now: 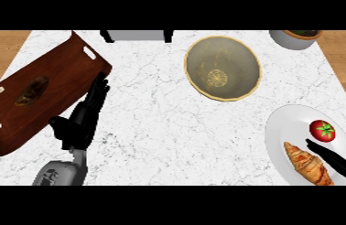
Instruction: Pick the croissant from the plate and place it in the bowl
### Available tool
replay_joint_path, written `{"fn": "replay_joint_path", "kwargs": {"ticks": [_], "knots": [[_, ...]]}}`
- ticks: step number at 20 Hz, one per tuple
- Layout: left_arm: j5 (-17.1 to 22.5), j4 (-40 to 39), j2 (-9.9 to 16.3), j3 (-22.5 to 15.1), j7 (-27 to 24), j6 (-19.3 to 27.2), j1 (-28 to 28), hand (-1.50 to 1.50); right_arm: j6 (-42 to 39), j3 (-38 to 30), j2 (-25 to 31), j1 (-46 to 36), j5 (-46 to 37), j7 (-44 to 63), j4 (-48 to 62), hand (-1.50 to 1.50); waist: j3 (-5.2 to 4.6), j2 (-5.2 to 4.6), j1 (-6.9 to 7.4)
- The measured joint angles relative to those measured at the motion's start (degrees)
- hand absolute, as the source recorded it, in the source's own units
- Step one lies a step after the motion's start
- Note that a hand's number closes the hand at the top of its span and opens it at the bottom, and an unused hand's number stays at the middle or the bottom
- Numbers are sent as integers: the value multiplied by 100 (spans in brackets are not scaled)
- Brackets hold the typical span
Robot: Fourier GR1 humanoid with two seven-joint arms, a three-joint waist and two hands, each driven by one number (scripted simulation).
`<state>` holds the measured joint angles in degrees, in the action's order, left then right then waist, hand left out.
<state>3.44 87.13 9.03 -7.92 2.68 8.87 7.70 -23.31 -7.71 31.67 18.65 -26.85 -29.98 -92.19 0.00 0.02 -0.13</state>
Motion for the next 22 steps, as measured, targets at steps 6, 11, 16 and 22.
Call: {"fn": "replay_joint_path", "kwargs": {"ticks": [6,11,16,22], "knots": [[-77,96,-14,132,32,-162,-28,0,256,-19,-187,-501,-520,-329,837,-150,1,-1,12],[-139,74,-71,202,35,-185,-24,0,790,-48,-307,-650,-1070,-279,1114,-150,2,-1,9],[-204,80,-155,262,71,-232,-21,0,981,36,-400,-919,-1538,-238,1442,-150,-25,6,13],[-313,-144,-261,288,-15,-242,106,0,1074,320,-184,-1191,-2126,-685,1774,150,-109,24,18]]}}
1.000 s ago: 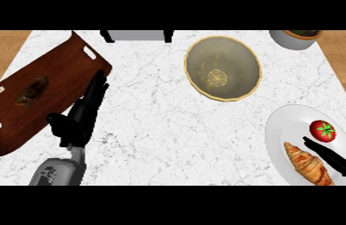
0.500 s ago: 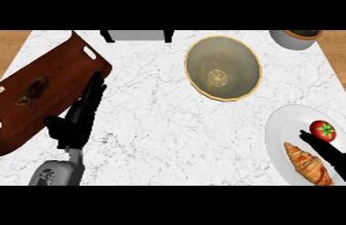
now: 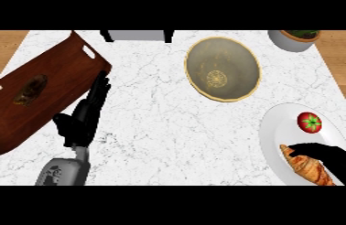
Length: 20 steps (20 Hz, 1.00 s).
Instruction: Pick the croissant from the plate and place it in the bowl
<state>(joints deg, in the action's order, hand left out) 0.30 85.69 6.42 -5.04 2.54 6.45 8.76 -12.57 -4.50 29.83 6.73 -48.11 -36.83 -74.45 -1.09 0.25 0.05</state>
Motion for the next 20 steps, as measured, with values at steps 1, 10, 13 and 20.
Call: {"fn": "replay_joint_path", "kwargs": {"ticks": [1,10,13,20], "knots": [[-10,-17,-11,12,2,10,25,0,99,58,13,-4,-107,-94,1,150,-17,8,2],[17,147,39,70,185,-51,38,0,244,220,-12,74,-319,-538,-86,150,-87,40,17],[21,188,21,7,135,-109,-63,0,-93,499,6,25,-301,-874,-185,150,-70,27,62],[-15,194,-55,-101,177,-118,38,0,-681,1561,-29,-300,-93,-1785,-352,150,-2,-40,207]]}}
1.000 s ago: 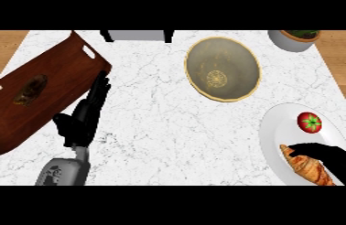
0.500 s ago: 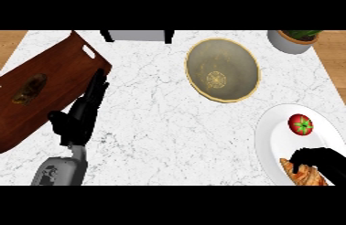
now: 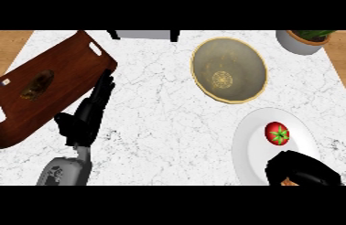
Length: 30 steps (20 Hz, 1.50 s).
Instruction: Pick the croissant from the plate and place it in the bowl
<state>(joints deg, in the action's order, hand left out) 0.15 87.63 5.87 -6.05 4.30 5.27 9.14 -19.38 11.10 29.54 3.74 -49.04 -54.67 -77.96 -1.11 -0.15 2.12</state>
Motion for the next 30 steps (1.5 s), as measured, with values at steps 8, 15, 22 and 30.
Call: {"fn": "replay_joint_path", "kwargs": {"ticks": [8,15,22,30], "knots": [[-70,-9,-36,36,15,134,-70,0,-273,415,-255,119,2065,163,-1637,150,70,52,-228],[-40,-13,24,149,-21,116,-156,0,-957,-257,333,139,4119,1725,-3785,150,88,50,-303],[-42,33,19,147,-30,38,-119,0,-1289,-999,717,-819,6343,4150,-4765,150,94,28,-217],[-98,132,-47,97,126,9,-66,0,-664,-807,661,-2871,7116,6107,-4101,150,100,14,-141]]}}
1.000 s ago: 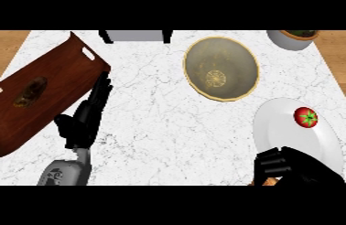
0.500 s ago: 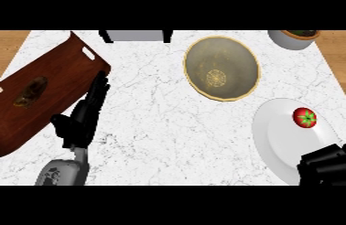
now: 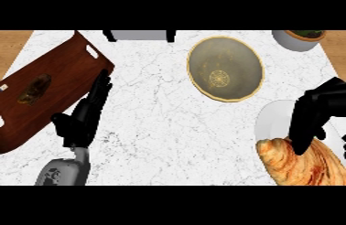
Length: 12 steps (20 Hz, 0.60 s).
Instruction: Pick the croissant from the plate and place it in the bowl
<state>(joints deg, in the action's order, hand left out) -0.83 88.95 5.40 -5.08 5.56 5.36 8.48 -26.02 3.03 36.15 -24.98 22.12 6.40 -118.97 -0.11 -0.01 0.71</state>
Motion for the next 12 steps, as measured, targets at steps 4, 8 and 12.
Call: {"fn": "replay_joint_path", "kwargs": {"ticks": [4,8,12], "knots": [[-9,-39,-29,18,78,2,136,0,137,227,-209,-744,-912,-56,790,150,3,-17,38],[-59,-80,-96,-34,0,18,127,0,270,535,-350,-1274,-2086,-511,1597,150,5,-34,86],[-17,-144,-56,19,-137,-78,54,0,560,763,-592,-1619,-3072,-1216,2642,150,7,-42,95]]}}
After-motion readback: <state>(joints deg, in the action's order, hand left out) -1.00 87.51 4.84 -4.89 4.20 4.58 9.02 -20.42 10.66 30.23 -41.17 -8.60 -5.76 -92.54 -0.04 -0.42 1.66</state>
